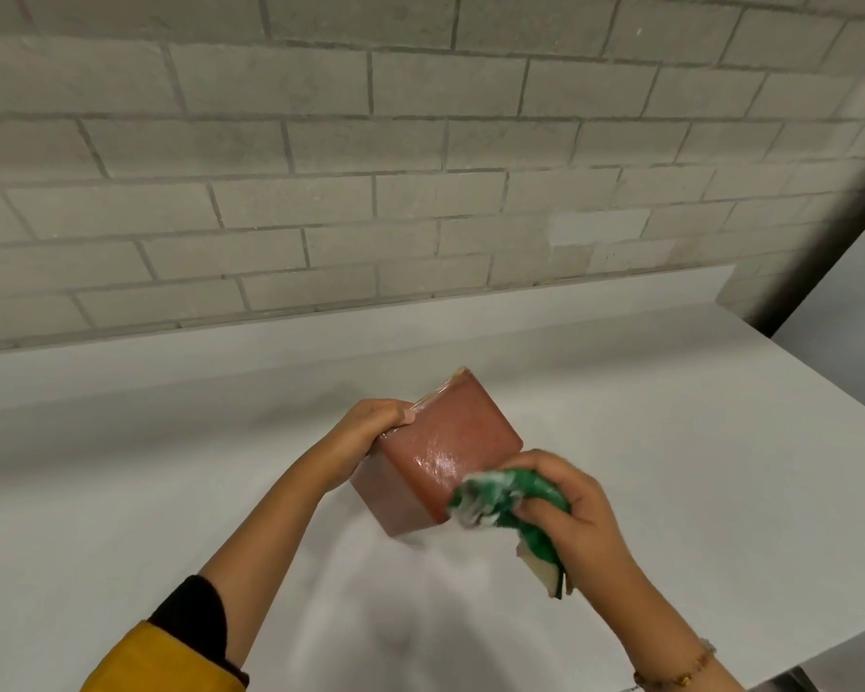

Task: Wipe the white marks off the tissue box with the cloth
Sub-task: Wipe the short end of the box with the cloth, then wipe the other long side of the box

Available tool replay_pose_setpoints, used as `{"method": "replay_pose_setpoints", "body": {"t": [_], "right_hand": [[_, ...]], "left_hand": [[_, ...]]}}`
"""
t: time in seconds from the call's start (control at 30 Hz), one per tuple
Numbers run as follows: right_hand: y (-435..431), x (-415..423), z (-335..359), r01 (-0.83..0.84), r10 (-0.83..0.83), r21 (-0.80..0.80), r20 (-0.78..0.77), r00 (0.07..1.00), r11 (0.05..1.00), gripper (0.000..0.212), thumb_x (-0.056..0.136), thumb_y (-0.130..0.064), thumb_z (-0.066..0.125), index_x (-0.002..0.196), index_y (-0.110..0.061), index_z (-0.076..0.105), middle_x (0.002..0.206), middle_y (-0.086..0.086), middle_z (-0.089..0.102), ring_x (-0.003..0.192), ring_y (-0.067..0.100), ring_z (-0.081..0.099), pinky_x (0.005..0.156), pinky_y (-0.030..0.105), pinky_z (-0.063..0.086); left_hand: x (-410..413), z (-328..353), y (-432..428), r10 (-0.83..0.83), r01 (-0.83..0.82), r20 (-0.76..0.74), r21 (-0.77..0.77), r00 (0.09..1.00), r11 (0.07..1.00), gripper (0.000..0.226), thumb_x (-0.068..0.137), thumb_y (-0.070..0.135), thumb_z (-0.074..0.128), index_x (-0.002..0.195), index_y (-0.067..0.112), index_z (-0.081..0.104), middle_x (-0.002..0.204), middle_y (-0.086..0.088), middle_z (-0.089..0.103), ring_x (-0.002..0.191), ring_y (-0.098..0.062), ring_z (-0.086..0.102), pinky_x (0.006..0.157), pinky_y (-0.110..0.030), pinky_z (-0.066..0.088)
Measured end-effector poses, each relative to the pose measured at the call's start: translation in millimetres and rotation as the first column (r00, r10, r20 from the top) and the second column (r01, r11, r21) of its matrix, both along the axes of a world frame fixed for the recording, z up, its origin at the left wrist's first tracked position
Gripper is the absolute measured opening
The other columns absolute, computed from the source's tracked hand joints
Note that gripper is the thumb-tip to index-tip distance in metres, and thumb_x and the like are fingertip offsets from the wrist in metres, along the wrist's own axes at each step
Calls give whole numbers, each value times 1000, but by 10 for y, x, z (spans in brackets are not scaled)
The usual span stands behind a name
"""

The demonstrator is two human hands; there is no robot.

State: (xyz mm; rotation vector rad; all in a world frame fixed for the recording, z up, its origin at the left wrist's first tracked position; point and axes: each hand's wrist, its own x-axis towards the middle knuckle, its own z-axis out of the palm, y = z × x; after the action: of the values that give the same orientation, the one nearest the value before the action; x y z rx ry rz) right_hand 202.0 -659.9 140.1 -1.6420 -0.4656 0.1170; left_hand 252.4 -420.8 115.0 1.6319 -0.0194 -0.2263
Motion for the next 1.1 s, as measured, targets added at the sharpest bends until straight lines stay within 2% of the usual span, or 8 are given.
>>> {"method": "replay_pose_setpoints", "body": {"t": [0.13,0.27,0.43,0.63,0.83,0.97,1.03,1.1], "right_hand": [[-181,57,-23,299,-218,359,-250,943,884,21,71,-7,60,81,-22,70,73,0,70,64,13,65,53,23,53],[-300,105,-77,435,-218,459,-452,865,774,16,81,-7,60,88,-18,70,75,5,72,63,18,68,55,29,57],[-292,155,-154,505,-194,444,-578,793,740,18,80,-8,63,93,-18,70,79,6,74,66,19,71,56,30,57],[-220,172,-337,581,-185,328,-735,652,745,39,87,-3,59,119,-23,50,90,14,70,63,21,71,50,30,56],[-245,163,-441,646,-173,314,-800,575,696,33,88,-6,50,116,-23,49,99,16,61,69,28,60,59,35,48],[-321,148,-364,567,6,395,-824,567,723,14,67,-22,63,69,-13,73,68,10,65,53,25,61,53,30,52],[-369,154,-388,508,66,441,-799,597,740,24,70,-26,68,85,-11,77,72,9,69,58,22,67,56,30,56],[-413,174,-443,500,-10,387,-784,621,775,54,70,-26,74,120,-13,62,91,10,69,70,21,69,60,31,57]], "left_hand": [[-95,3,19,-137,137,3,-30,991,990,46,59,40,54,99,29,74,87,5,75,79,-8,67,64,-12,48],[-207,6,60,-336,335,-50,-28,940,942,66,57,18,50,123,21,59,105,-3,64,96,-13,58,79,-23,42],[-298,-85,107,-435,436,-154,-27,887,899,76,57,-3,37,130,11,49,88,10,62,70,-3,54,56,-16,36],[-351,-194,171,-314,274,-308,-168,898,947,53,67,41,63,116,20,63,112,0,71,104,-12,66,86,-20,49],[-354,-76,129,-291,330,-344,61,893,942,45,75,77,44,107,50,64,116,22,67,112,5,59,96,-16,41],[-266,-111,103,-204,329,-358,332,911,884,41,74,53,51,93,21,68,99,7,69,91,-8,61,86,-19,40],[-235,-174,26,-174,353,-378,477,909,805,12,83,21,50,77,11,52,79,-4,50,68,-12,45,62,-20,33],[-229,-237,-46,-144,286,-308,485,940,827,6,73,17,49,76,12,48,79,-8,39,68,-15,37,58,-21,28]]}}
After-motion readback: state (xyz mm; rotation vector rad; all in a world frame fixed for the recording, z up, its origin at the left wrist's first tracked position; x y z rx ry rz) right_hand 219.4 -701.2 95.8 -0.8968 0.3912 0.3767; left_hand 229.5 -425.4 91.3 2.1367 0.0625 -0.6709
